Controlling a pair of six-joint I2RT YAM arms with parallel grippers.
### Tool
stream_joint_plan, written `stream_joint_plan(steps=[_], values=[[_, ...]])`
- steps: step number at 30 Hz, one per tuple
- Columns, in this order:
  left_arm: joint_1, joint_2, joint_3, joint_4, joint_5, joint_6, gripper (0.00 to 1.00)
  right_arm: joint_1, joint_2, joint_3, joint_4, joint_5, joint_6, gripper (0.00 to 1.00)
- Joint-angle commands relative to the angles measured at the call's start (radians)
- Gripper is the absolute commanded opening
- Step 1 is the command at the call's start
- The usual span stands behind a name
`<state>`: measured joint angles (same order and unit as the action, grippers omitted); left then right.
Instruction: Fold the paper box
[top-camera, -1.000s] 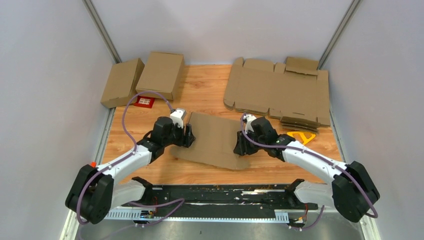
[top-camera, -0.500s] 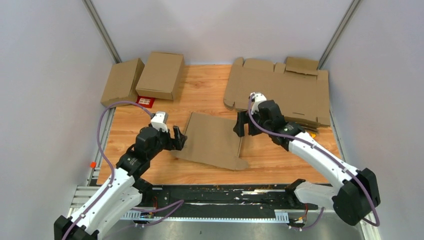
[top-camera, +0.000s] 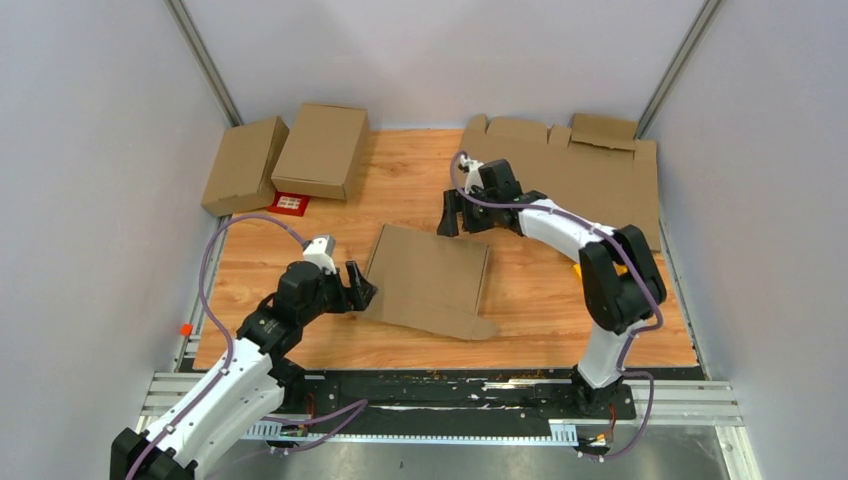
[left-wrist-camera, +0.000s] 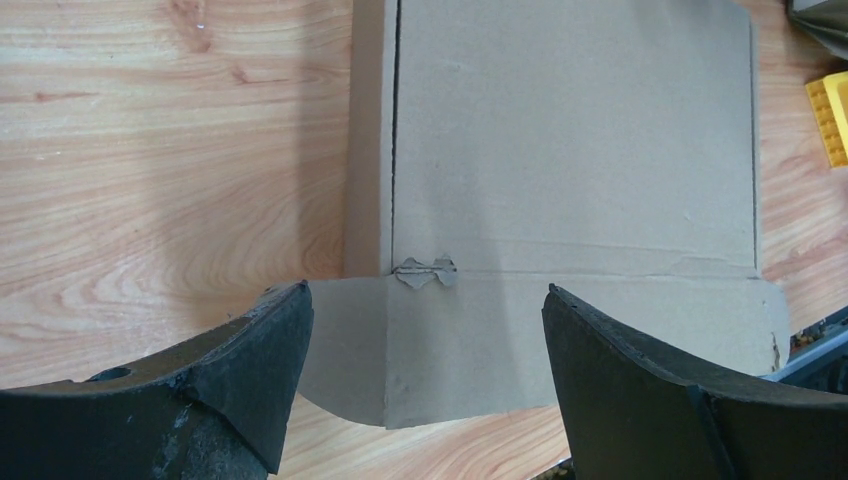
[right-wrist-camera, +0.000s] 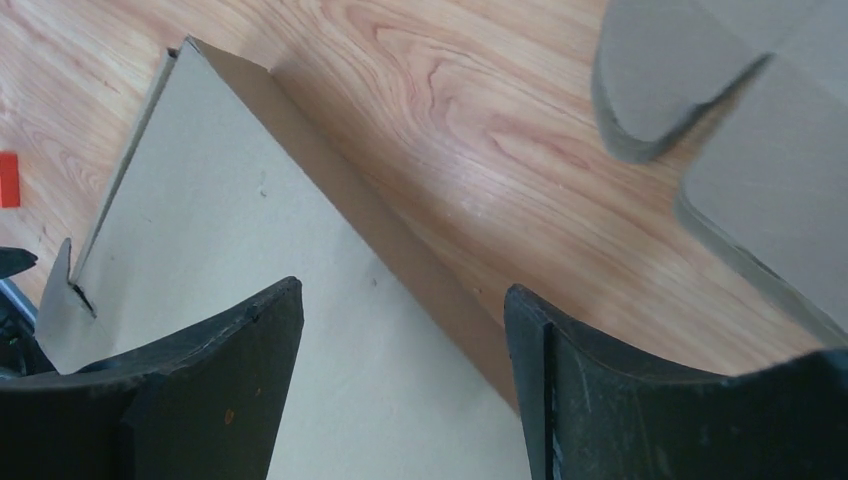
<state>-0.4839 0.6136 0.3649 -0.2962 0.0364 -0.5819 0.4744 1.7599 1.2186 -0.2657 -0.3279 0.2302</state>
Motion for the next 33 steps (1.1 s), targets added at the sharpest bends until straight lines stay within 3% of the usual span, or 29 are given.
stream_joint_plan(steps=[1,5,9,12,17,21,24,29,33], values=[[-0.002,0.015,0.009,0.044,-0.024,-0.026,0.91,-0.013,0.097,0.056,0.044,-0.164,-0.037,0.72],[-0.002,0.029,0.012,0.06,-0.023,-0.027,0.91,-0.034,0.109,0.013,0.02,-0.133,-0.006,0.63],[-0.003,0.052,0.009,0.11,0.005,-0.038,0.91,-0.099,0.054,-0.161,0.117,-0.147,0.098,0.3],[-0.004,0.085,0.019,0.157,0.069,-0.002,0.91,-0.144,-0.014,-0.305,0.229,-0.237,0.181,0.18],[-0.002,0.102,0.045,0.164,0.107,0.015,0.91,-0.146,-0.251,-0.532,0.288,-0.101,0.217,0.19],[-0.002,0.098,0.064,0.143,0.102,0.006,0.88,-0.148,-0.363,-0.571,0.216,-0.02,0.177,0.22],[-0.002,0.091,0.058,0.113,0.083,-0.024,0.68,-0.146,-0.378,-0.544,0.175,-0.017,0.142,0.34],[-0.001,0.031,0.001,0.07,0.008,-0.07,0.37,-0.144,-0.379,-0.494,0.174,-0.069,0.121,0.46],[-0.001,-0.023,-0.028,0.026,-0.033,-0.078,0.23,-0.133,-0.343,-0.466,0.175,-0.111,0.113,0.48]])
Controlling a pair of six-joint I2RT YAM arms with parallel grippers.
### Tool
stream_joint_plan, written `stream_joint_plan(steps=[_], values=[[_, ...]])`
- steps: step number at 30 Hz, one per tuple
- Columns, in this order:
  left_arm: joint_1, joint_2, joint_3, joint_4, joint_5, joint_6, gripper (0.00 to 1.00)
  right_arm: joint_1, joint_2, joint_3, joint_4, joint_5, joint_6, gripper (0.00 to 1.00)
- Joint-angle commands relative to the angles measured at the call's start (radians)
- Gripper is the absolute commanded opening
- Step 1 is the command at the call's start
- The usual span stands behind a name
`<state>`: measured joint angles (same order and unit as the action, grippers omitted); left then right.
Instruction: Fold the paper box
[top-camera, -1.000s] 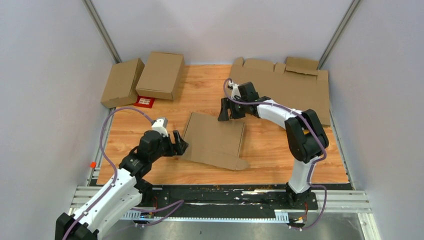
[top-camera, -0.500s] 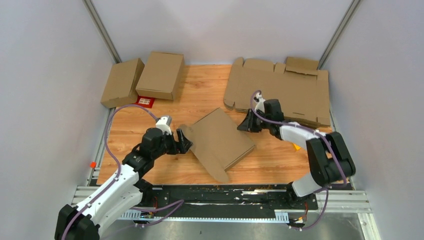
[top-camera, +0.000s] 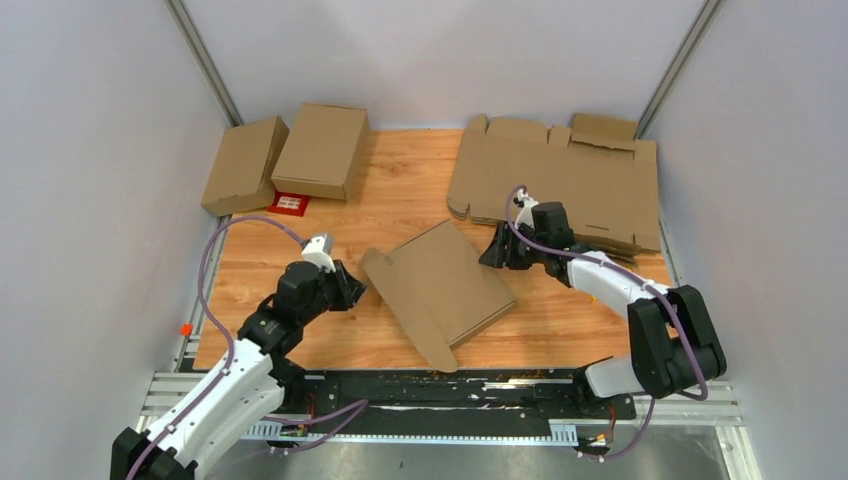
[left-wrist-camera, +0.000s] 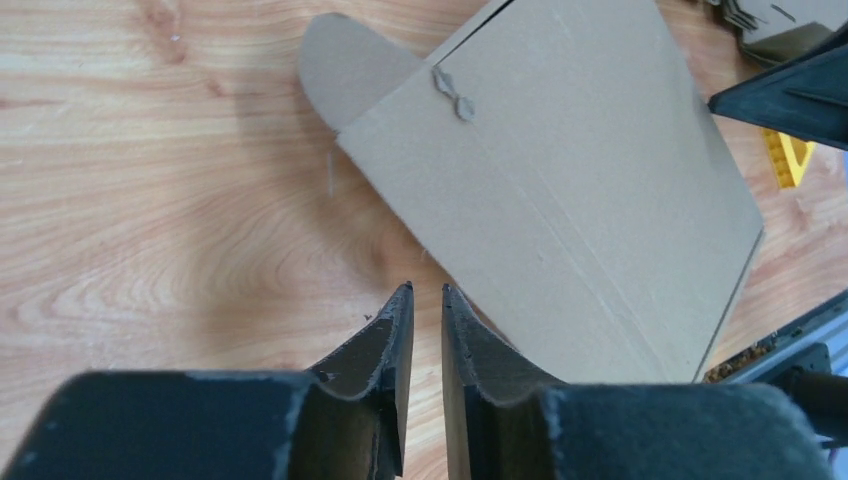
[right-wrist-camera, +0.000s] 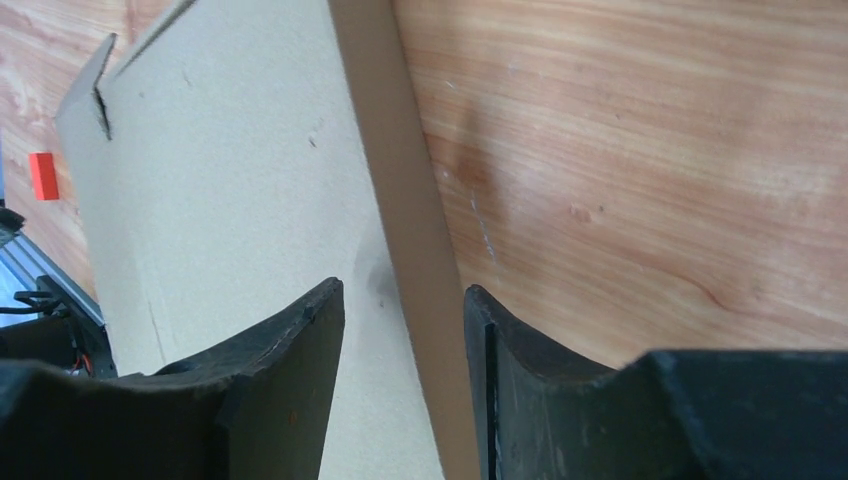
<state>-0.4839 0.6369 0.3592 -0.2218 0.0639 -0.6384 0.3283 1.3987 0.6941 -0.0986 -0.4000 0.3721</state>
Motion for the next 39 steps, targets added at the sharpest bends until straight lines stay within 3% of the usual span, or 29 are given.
stream_joint_plan(steps=[1,4,15,21,24,32,39], values=[[-0.001,-0.055,-0.024,-0.063,-0.092,-0.021,0.21,0.014,0.022,0.054,0.016,-0.042,-0.024,0.47],[-0.001,-0.072,-0.039,-0.082,-0.115,-0.024,0.19,0.014,0.053,0.058,0.01,-0.045,-0.022,0.42],[-0.001,0.074,-0.135,0.126,0.018,-0.091,0.23,-0.016,0.151,0.051,-0.003,0.051,-0.011,0.03],[-0.001,0.136,-0.155,0.207,0.039,-0.089,0.23,-0.118,0.188,-0.006,0.089,-0.075,0.031,0.02],[-0.002,0.199,-0.177,0.324,0.078,-0.105,0.22,-0.139,0.22,-0.009,0.125,-0.118,0.046,0.02],[-0.076,0.544,-0.176,0.708,0.133,-0.167,0.2,-0.223,0.282,-0.05,0.256,-0.295,0.126,0.02],[-0.16,0.838,-0.086,1.038,0.152,-0.225,0.15,-0.232,0.256,-0.045,0.219,-0.251,0.091,0.01]])
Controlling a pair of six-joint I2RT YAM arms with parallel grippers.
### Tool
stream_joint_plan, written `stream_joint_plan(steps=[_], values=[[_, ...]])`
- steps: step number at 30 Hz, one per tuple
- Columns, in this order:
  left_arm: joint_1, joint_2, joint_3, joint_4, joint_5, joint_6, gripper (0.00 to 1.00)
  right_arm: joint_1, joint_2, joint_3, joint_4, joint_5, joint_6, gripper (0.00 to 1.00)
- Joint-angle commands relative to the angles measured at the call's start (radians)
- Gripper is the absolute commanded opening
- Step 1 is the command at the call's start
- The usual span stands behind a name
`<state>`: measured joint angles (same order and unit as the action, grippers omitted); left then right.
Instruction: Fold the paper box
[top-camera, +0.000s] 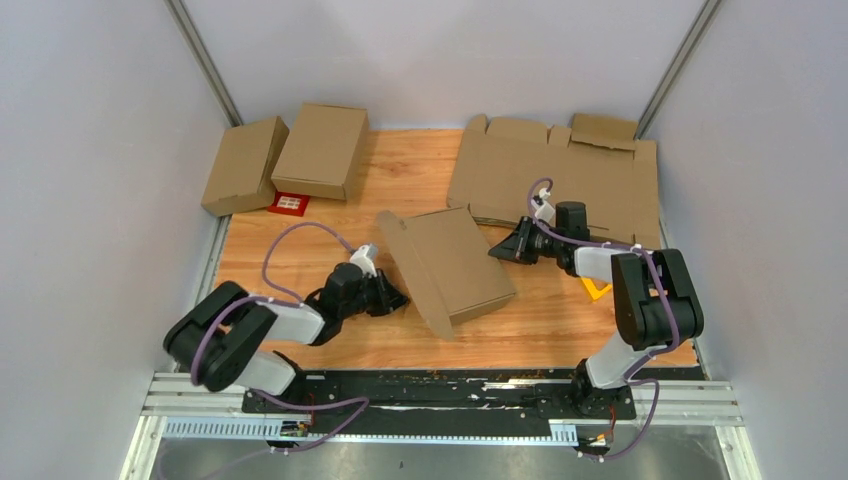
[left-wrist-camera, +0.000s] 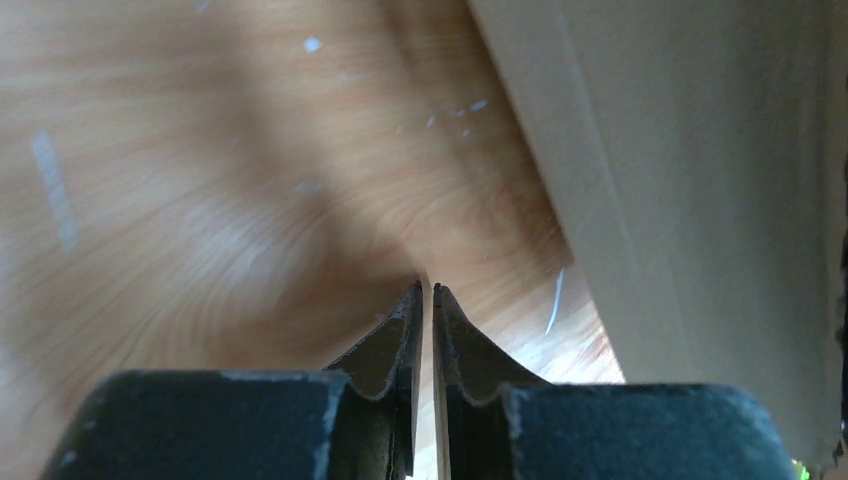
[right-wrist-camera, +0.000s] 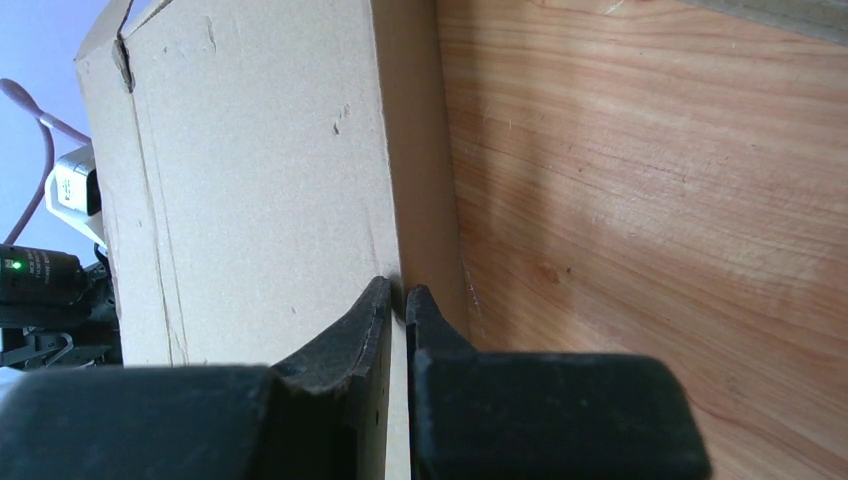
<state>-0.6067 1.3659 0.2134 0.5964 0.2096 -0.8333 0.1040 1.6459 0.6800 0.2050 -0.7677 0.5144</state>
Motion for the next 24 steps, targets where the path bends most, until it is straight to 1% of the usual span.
stream_joint_plan(steps=[1,4,8,11,13,17,20,24], values=[[-0.061,0.144,0.088,0.247,0.012,-0.027,0.14,-0.007,0.011,-0.031,-0.084,0.116,-0.052,0.01],[-0.125,0.219,0.172,0.28,0.003,-0.017,0.14,-0.007,0.021,-0.027,-0.084,0.108,-0.058,0.02],[-0.136,0.225,0.187,0.378,0.002,-0.028,0.13,0.008,-0.006,-0.025,-0.102,0.118,-0.08,0.08],[-0.136,0.185,0.208,0.347,0.019,-0.009,0.14,0.055,-0.046,0.011,-0.182,0.191,-0.124,0.14],[-0.136,0.159,0.218,0.322,0.035,-0.003,0.14,0.083,-0.073,0.032,-0.244,0.218,-0.145,0.19],[-0.136,0.13,0.226,0.322,0.066,-0.009,0.14,0.151,-0.119,0.076,-0.329,0.278,-0.184,0.31],[-0.139,0.125,0.24,0.329,0.081,-0.002,0.14,0.214,-0.138,0.116,-0.387,0.321,-0.211,0.35],[-0.149,0.125,0.261,0.307,0.095,0.006,0.14,0.277,-0.148,0.167,-0.469,0.422,-0.244,0.41]])
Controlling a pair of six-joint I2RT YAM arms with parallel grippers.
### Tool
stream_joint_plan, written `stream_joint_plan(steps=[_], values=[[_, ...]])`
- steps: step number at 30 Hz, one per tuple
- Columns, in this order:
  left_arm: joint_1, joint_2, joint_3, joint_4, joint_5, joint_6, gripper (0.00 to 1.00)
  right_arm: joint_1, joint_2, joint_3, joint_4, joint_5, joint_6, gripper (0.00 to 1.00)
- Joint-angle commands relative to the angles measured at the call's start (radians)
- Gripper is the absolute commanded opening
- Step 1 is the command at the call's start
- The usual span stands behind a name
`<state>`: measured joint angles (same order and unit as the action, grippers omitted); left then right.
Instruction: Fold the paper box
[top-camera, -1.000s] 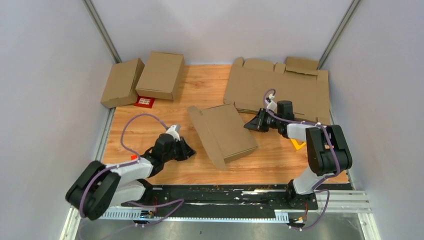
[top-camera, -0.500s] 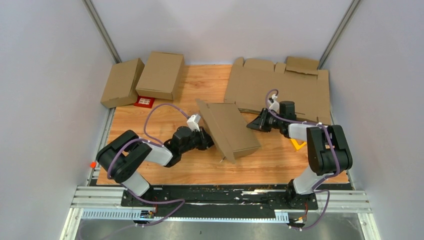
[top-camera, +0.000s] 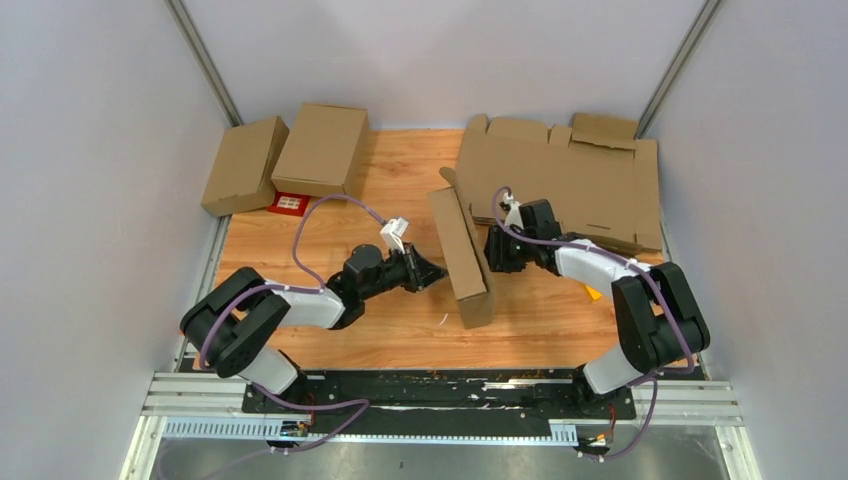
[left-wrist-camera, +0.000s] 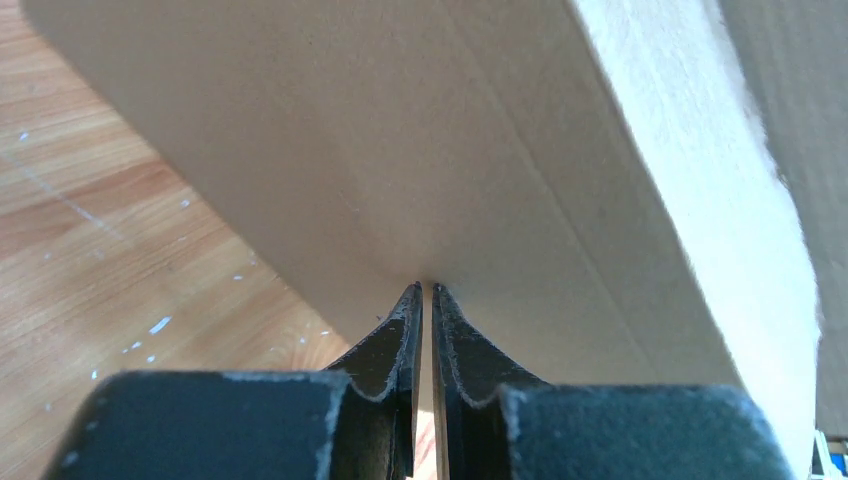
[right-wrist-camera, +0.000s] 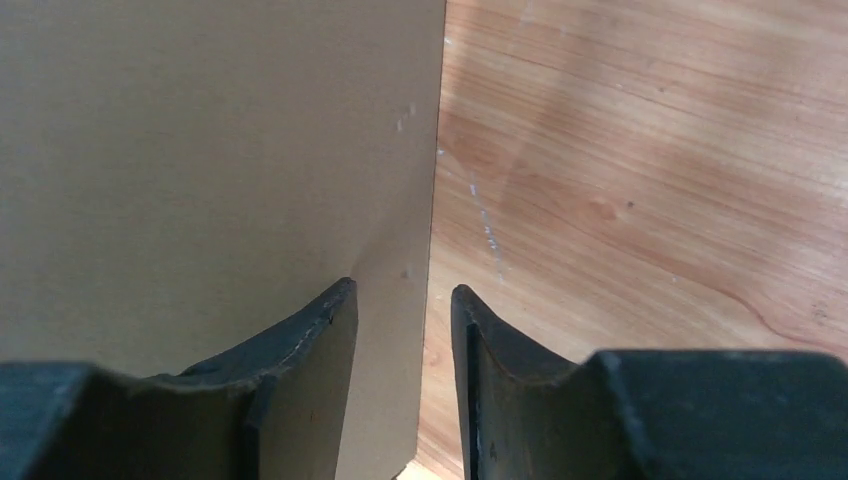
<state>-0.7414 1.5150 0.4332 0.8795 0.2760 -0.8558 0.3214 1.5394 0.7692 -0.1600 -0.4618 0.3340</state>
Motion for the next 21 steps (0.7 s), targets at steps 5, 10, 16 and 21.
stream_joint_plan(steps=[5,10,16,21], values=[[-0.044,-0.016,0.061,-0.018,0.031,0.039,0.16,0.107,-0.043,0.133,-0.176,0.166,-0.09,0.43],[-0.093,-0.024,0.062,-0.048,0.006,0.046,0.16,0.12,-0.05,0.153,-0.205,0.134,-0.115,0.43],[-0.117,-0.102,0.028,-0.101,-0.019,0.065,0.17,0.175,-0.068,0.162,-0.259,0.136,-0.139,0.43],[-0.127,-0.12,0.005,-0.12,-0.043,0.081,0.17,0.199,-0.061,0.135,-0.26,0.139,-0.128,0.44]])
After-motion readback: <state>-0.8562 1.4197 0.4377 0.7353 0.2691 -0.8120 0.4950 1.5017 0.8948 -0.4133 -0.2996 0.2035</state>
